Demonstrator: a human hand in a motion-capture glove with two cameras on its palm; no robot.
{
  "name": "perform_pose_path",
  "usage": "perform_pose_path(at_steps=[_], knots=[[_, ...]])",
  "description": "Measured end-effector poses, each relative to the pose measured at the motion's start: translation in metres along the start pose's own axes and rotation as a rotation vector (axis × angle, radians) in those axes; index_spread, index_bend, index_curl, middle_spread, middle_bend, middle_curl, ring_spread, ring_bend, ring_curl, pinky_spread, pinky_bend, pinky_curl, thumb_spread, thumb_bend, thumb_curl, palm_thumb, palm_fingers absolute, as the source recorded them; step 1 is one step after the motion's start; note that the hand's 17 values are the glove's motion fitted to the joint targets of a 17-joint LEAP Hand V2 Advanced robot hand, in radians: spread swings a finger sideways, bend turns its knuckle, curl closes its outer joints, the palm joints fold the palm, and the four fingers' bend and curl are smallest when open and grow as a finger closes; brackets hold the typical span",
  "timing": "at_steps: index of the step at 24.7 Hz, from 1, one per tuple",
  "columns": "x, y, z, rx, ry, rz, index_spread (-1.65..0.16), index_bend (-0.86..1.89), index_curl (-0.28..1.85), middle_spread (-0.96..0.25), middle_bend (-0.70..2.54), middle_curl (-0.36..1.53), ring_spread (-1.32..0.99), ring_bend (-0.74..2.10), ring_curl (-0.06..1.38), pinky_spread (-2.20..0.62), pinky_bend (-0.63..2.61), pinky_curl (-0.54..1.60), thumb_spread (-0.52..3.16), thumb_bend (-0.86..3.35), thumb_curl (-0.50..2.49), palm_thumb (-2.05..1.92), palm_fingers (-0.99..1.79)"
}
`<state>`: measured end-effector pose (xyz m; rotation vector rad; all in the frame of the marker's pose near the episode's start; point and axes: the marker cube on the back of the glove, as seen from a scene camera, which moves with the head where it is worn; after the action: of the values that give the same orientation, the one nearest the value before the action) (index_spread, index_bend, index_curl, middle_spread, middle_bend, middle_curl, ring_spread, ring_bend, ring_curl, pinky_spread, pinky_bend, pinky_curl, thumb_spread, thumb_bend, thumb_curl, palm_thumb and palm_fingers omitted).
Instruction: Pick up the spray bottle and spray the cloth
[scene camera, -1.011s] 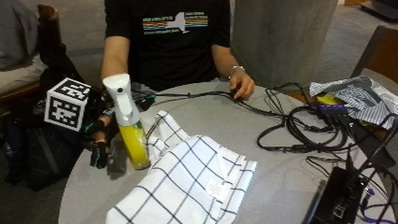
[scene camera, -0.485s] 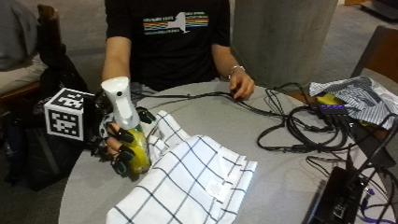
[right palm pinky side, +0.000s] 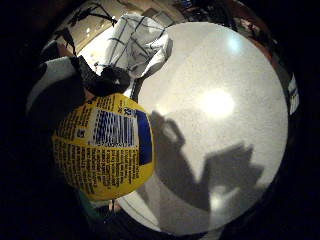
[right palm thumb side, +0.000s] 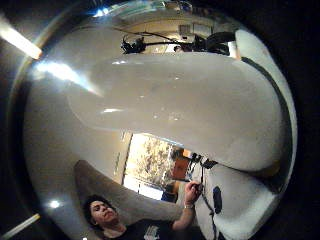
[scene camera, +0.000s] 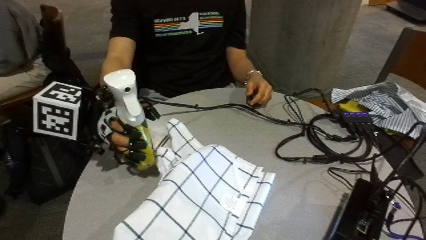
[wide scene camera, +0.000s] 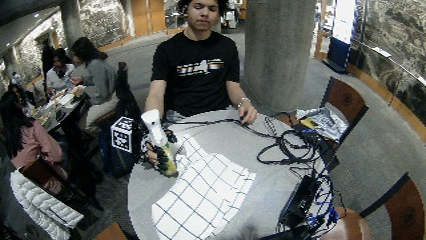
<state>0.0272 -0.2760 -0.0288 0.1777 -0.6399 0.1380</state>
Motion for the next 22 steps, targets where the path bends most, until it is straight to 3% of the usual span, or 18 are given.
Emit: perform_pose_path(at_steps=[9, 22], knots=[[-0.035, 0.000, -0.004, -0.249, 0.138, 0.165, -0.17, 0.20, 0.34, -0.04, 0.32, 0.43, -0.01, 0.43, 0.36, 0.20, 0.39, 0.32, 0.56, -0.03, 0.57, 0.99, 1.08], [-0.037, 0.004, 0.008, -0.474, 0.349, 0.346, -0.16, 0.16, 0.38, -0.04, 0.31, 0.45, -0.01, 0.39, 0.37, 0.15, 0.36, 0.34, 0.61, -0.03, 0.59, 0.96, 1.14]])
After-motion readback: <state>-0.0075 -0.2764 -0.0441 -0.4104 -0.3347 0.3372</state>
